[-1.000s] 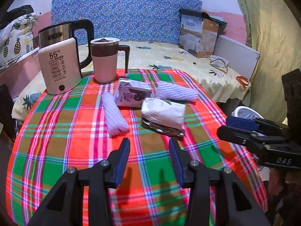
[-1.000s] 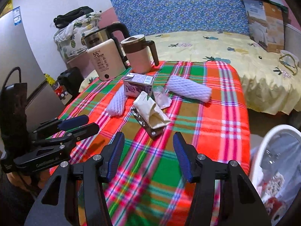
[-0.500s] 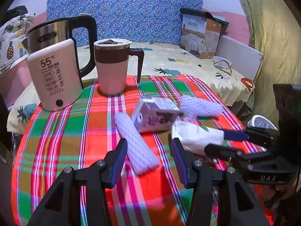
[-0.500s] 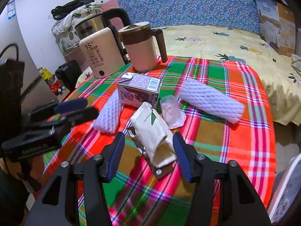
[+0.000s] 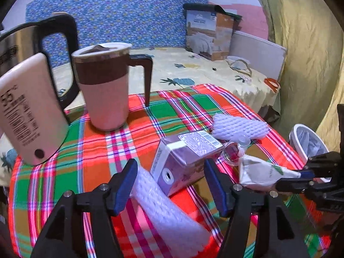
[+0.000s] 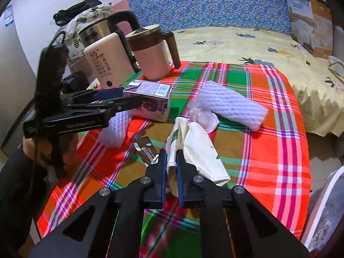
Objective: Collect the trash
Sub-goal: 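Grasp the white paper packet with the right tool while the left grasps the purple milk carton, then carry the milk carton and paper packet over the bin with both tools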
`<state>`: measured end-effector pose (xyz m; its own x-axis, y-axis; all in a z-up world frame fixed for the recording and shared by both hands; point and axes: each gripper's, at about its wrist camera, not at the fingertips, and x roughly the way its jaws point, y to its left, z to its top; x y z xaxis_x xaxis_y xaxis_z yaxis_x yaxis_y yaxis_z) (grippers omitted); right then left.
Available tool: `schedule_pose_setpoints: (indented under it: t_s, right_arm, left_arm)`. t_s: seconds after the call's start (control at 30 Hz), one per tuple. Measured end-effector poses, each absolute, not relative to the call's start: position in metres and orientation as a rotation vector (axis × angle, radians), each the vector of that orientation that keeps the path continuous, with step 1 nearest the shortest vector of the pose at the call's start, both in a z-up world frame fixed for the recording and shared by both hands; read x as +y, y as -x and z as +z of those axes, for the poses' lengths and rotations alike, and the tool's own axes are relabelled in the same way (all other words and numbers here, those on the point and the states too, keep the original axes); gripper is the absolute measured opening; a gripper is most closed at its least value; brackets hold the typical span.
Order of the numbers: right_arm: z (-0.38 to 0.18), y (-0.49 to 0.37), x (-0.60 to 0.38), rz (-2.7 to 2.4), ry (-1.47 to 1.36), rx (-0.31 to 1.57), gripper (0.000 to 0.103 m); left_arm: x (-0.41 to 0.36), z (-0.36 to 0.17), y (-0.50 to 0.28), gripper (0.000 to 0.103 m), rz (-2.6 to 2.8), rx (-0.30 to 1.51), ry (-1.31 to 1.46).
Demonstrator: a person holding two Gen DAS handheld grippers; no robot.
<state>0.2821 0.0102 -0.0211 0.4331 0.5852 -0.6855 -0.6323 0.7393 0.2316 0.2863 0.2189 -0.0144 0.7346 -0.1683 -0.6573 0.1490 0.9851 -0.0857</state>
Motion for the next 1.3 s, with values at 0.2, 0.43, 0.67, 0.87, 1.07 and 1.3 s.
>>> schedule_pose_setpoints:
  t_s: [0.2, 0.43, 0.67, 0.87, 1.07, 1.3]
  right_arm:
    - [-0.022, -0.28, 0.0, 0.752, 0.037, 0.831, 0.011]
    - [-0.023, -0.277, -0.009, 0.74, 0.011, 0.837, 0.011]
    - [-0.024, -0.278, -0.018, 0.723, -0.017, 0.846, 0.011]
    - [-0.024, -0.278, -0.021, 0.716, -0.026, 0.842, 0.011]
    - [-0.021, -0.274, -0.031, 0.704, -0.041, 0.826, 0.011]
    - [-0.012, -0.261, -0.047, 0.691, -0.069, 0.796, 0.01]
  left_arm:
    - [0.204, -0.014, -0.291, 0.066, -0.25, 0.749, -0.016]
    - [0.185, -0.006, -0.282, 0.066, -0.336, 0.724, -0.022]
    - [0.165, -0.008, -0.287, 0.066, -0.331, 0.721, -0.12]
    - [0.156, -0.015, -0.292, 0.055, -0.312, 0.741, -0.158]
    - [0.148, -0.009, -0.279, 0.054, -0.236, 0.737, -0.153]
    - [0.144, 0.013, -0.246, 0.054, -0.155, 0.705, -0.051]
